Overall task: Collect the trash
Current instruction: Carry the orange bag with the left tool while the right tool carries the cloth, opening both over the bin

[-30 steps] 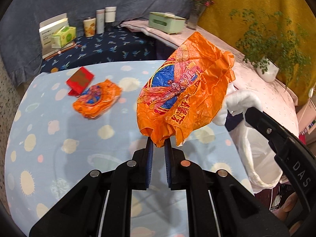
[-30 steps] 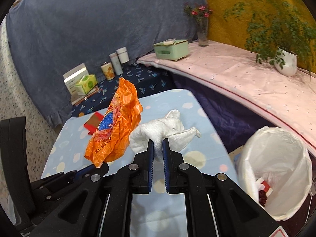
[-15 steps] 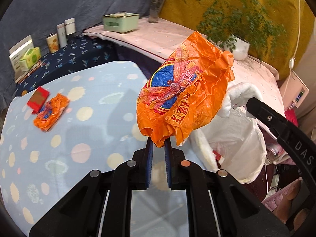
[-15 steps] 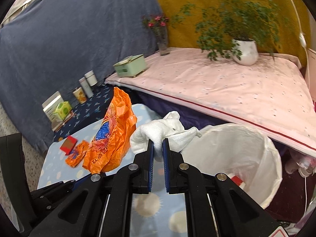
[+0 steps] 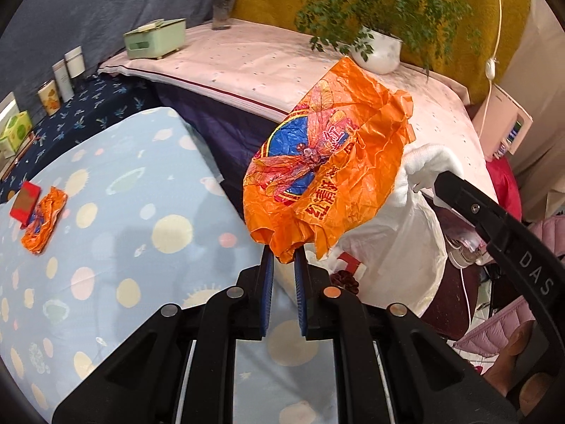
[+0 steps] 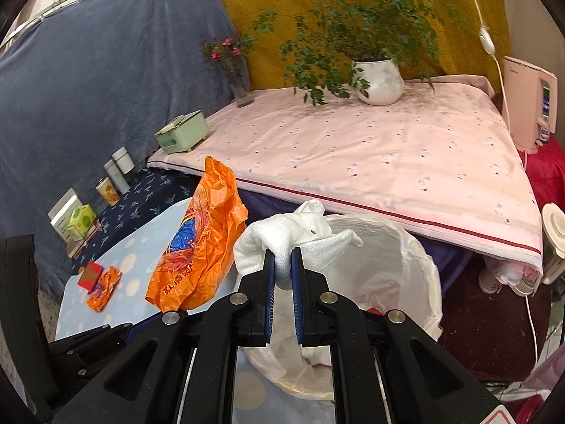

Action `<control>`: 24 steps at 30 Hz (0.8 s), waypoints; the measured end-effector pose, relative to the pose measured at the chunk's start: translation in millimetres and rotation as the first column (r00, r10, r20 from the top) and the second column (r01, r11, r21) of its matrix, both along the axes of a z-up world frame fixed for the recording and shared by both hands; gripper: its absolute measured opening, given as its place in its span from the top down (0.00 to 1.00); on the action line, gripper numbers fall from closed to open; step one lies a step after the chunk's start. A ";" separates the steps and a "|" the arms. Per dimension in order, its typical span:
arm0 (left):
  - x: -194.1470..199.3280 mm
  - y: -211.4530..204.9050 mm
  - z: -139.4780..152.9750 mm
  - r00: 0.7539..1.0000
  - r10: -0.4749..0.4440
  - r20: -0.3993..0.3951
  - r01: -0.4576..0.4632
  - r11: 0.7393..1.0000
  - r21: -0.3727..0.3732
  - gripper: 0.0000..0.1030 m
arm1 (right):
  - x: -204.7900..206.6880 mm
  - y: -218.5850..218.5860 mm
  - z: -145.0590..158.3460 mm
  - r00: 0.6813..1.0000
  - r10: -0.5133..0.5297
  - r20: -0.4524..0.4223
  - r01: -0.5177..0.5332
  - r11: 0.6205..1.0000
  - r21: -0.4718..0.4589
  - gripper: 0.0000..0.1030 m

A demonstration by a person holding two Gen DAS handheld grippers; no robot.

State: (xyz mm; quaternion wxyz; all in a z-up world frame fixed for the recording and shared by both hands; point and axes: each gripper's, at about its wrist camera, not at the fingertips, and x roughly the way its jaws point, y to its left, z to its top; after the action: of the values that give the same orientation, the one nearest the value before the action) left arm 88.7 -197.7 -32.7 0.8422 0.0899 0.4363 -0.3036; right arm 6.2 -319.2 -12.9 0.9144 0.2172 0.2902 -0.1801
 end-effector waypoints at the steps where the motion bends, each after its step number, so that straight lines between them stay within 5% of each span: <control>1: -0.1 -3.5 -1.3 1.000 -0.006 -0.002 0.006 1.000 0.003 0.89 | -2.2 -3.8 -1.7 1.000 -0.008 -0.001 0.008 1.000 0.004 0.92; 8: -0.9 -19.9 -8.4 0.999 -0.042 -0.024 0.042 0.999 0.005 0.86 | -9.1 -18.3 -10.1 0.999 -0.034 -0.014 0.034 0.999 0.018 0.90; 11: -5.1 -21.8 -7.2 0.999 -0.047 0.004 0.047 0.999 -0.001 0.68 | -10.4 -19.8 -10.4 0.999 -0.049 -0.011 0.049 0.999 0.014 0.85; 13: -7.0 -20.6 -5.4 0.999 -0.030 0.039 0.029 1.000 0.003 0.47 | -11.3 -22.7 -10.9 0.998 -0.056 -0.008 0.056 0.998 0.019 0.75; 24: 3.0 -3.9 -3.5 0.999 0.019 0.035 -0.018 1.000 -0.009 0.47 | -9.3 -18.1 -7.0 0.998 -0.057 -0.003 0.057 0.998 0.008 0.63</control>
State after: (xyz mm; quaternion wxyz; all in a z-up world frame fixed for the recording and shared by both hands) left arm 91.7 -201.6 -36.2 0.8529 0.0875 0.4210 -0.2961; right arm -3.1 -337.4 -20.0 0.9077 0.2286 0.2859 -0.2052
